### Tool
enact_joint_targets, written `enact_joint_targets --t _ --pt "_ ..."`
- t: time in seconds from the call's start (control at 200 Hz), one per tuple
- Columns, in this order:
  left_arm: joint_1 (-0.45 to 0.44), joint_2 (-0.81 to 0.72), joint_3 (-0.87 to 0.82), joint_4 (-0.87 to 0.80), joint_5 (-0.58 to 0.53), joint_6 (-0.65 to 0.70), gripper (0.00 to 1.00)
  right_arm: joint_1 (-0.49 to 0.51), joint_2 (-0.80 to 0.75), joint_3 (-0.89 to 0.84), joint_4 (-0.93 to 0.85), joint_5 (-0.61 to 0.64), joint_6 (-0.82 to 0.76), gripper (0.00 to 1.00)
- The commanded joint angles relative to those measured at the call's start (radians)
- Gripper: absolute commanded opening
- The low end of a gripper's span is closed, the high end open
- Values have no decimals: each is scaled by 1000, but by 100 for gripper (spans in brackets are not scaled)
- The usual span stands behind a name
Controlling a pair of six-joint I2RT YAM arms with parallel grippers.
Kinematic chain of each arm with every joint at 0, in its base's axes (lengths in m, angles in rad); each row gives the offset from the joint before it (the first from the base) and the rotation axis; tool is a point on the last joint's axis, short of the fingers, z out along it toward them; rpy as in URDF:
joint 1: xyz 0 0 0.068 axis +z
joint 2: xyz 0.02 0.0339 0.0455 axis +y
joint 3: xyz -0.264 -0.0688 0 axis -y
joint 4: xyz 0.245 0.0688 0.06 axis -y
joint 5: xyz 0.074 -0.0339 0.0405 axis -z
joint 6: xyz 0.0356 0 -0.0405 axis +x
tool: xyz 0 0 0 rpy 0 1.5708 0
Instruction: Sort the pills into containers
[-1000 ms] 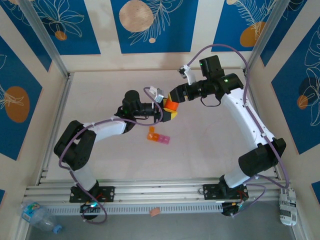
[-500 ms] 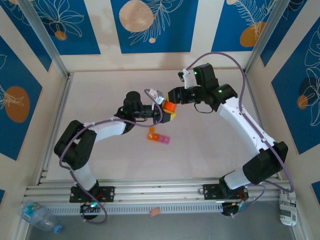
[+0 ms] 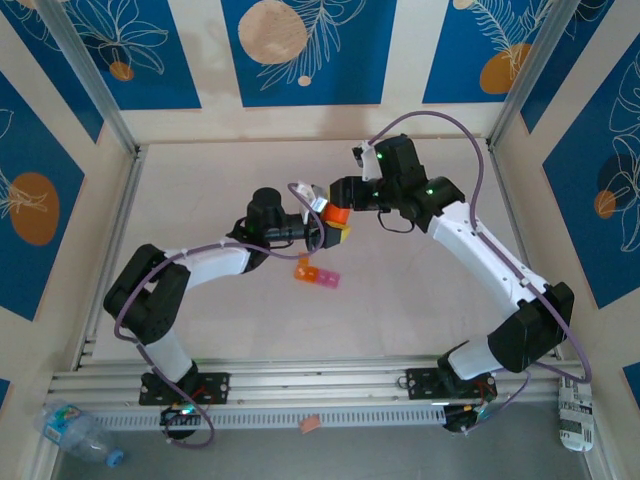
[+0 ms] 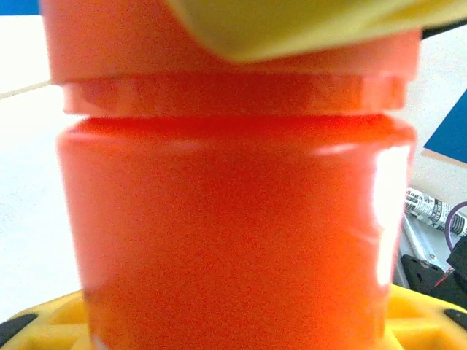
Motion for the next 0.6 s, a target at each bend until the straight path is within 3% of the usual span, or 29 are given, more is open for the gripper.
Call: enact_joint_targets --t 0.0,0.145,0.315,0.595 --pt "-15 -28 46 131 -41 44 0 -32 -27 34 -80 -100 44 68" --pt "-5 -5 71 133 22 4 0 -111 -113 34 -62 -215 -48 84" --pt "2 23 104 146 116 -58 0 -177 -146 56 -102 -351 -190 86" --pt "3 59 140 165 225 -150 0 -183 -45 202 -272 -386 -390 85"
